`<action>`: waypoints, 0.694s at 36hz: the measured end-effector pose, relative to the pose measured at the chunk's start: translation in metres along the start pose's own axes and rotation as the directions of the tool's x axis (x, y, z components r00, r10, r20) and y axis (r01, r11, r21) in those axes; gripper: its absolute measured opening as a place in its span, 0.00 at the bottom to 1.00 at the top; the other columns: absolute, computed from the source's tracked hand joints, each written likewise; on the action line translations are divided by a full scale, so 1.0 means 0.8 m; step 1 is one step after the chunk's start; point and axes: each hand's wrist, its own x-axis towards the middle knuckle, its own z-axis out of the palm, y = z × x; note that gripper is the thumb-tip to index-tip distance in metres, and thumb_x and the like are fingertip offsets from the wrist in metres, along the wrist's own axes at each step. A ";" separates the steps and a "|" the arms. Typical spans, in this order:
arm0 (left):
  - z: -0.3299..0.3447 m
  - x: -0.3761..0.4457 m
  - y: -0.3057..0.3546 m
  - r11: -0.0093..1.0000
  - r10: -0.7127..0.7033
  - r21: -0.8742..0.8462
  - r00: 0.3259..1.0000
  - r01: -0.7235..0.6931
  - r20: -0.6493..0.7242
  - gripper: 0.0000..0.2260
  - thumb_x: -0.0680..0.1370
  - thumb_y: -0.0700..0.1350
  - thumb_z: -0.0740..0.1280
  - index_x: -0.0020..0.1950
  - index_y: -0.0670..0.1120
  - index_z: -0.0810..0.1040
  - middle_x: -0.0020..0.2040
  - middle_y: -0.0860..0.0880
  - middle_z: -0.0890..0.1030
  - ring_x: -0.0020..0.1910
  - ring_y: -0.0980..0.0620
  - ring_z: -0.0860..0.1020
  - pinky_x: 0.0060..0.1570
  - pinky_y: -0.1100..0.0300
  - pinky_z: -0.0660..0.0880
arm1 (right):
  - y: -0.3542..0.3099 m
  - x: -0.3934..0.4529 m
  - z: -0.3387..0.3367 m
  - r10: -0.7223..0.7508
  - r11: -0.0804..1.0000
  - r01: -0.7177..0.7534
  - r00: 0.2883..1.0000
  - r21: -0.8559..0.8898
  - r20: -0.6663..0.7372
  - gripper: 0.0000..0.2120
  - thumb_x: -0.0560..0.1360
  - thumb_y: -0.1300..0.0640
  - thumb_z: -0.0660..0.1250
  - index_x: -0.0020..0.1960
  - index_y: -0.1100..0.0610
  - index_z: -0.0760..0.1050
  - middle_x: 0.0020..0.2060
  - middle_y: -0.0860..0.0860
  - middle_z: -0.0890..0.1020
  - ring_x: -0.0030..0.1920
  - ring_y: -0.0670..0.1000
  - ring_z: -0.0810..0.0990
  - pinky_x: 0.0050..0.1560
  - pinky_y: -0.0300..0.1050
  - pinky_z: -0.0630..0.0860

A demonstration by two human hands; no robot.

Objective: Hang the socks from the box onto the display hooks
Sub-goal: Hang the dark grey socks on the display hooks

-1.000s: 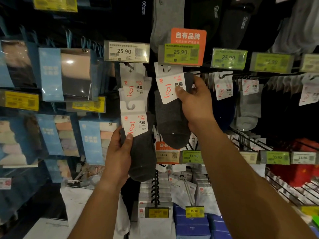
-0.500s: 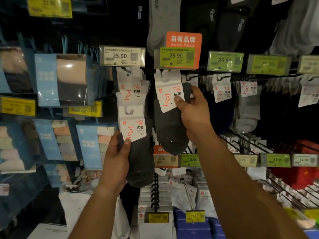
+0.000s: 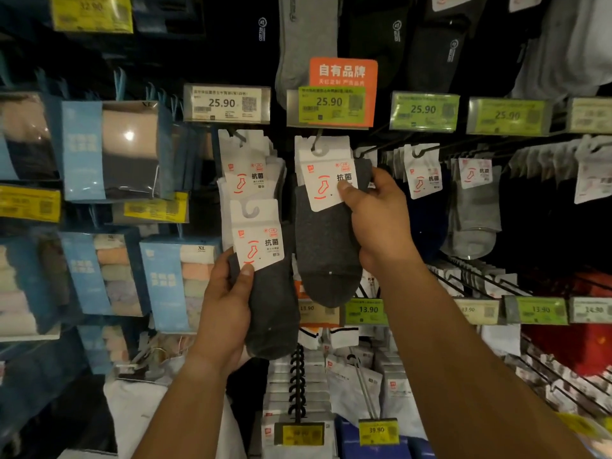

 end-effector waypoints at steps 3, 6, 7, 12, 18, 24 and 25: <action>0.001 0.002 -0.004 1.000 0.009 0.003 1.000 -0.009 0.003 0.13 0.84 0.43 0.61 0.66 0.56 0.76 0.59 0.57 0.84 0.57 0.59 0.82 0.48 0.64 0.80 | -0.001 -0.005 -0.001 -0.038 0.999 0.037 0.999 0.016 0.031 0.13 0.79 0.63 0.67 0.61 0.52 0.75 0.53 0.52 0.84 0.53 0.50 0.84 0.56 0.53 0.81; 0.004 0.005 -0.004 1.000 0.022 0.003 1.000 -0.022 0.011 0.13 0.84 0.43 0.61 0.64 0.58 0.76 0.60 0.56 0.83 0.59 0.58 0.81 0.55 0.57 0.79 | -0.005 -0.006 0.000 -0.066 0.997 0.065 0.998 0.044 0.022 0.15 0.79 0.63 0.68 0.63 0.52 0.74 0.53 0.50 0.84 0.53 0.50 0.84 0.57 0.53 0.81; 0.004 0.005 -0.003 1.000 0.027 -0.002 1.000 -0.027 0.012 0.13 0.84 0.43 0.61 0.63 0.59 0.76 0.60 0.56 0.83 0.59 0.57 0.81 0.57 0.56 0.79 | -0.007 -0.005 0.001 -0.073 0.996 0.072 0.997 0.052 0.016 0.15 0.78 0.63 0.68 0.63 0.52 0.74 0.52 0.49 0.84 0.53 0.50 0.84 0.56 0.53 0.81; 0.004 0.009 -0.004 1.000 0.028 -0.009 1.000 -0.028 0.002 0.12 0.84 0.43 0.61 0.62 0.59 0.77 0.60 0.55 0.83 0.60 0.55 0.81 0.60 0.52 0.78 | -0.020 0.006 0.005 -0.093 0.996 0.093 0.996 0.000 0.012 0.12 0.78 0.63 0.68 0.56 0.48 0.75 0.49 0.49 0.85 0.50 0.48 0.85 0.55 0.53 0.82; 0.002 0.014 -0.002 1.000 0.024 -0.001 1.000 -0.024 0.012 0.12 0.84 0.44 0.61 0.63 0.59 0.77 0.61 0.55 0.83 0.61 0.55 0.81 0.58 0.53 0.78 | -0.013 0.031 0.012 -0.060 0.996 0.059 0.998 -0.068 -0.012 0.10 0.76 0.59 0.70 0.57 0.54 0.78 0.52 0.53 0.85 0.52 0.52 0.85 0.55 0.56 0.81; 0.003 0.017 0.000 1.000 0.008 0.025 1.000 -0.008 -0.005 0.14 0.84 0.44 0.61 0.68 0.55 0.75 0.60 0.57 0.83 0.59 0.59 0.81 0.52 0.61 0.79 | 0.012 0.079 0.019 0.006 0.973 -0.016 0.999 -0.230 -0.047 0.18 0.76 0.57 0.69 0.65 0.56 0.76 0.56 0.53 0.83 0.55 0.54 0.82 0.59 0.57 0.79; 0.003 0.017 0.001 1.000 0.005 0.030 1.000 -0.005 -0.007 0.14 0.84 0.44 0.61 0.69 0.55 0.75 0.61 0.57 0.83 0.59 0.58 0.81 0.51 0.62 0.79 | 0.018 0.089 0.021 0.013 0.964 -0.026 0.999 -0.265 -0.052 0.19 0.77 0.57 0.69 0.67 0.57 0.74 0.57 0.53 0.82 0.56 0.54 0.81 0.60 0.56 0.79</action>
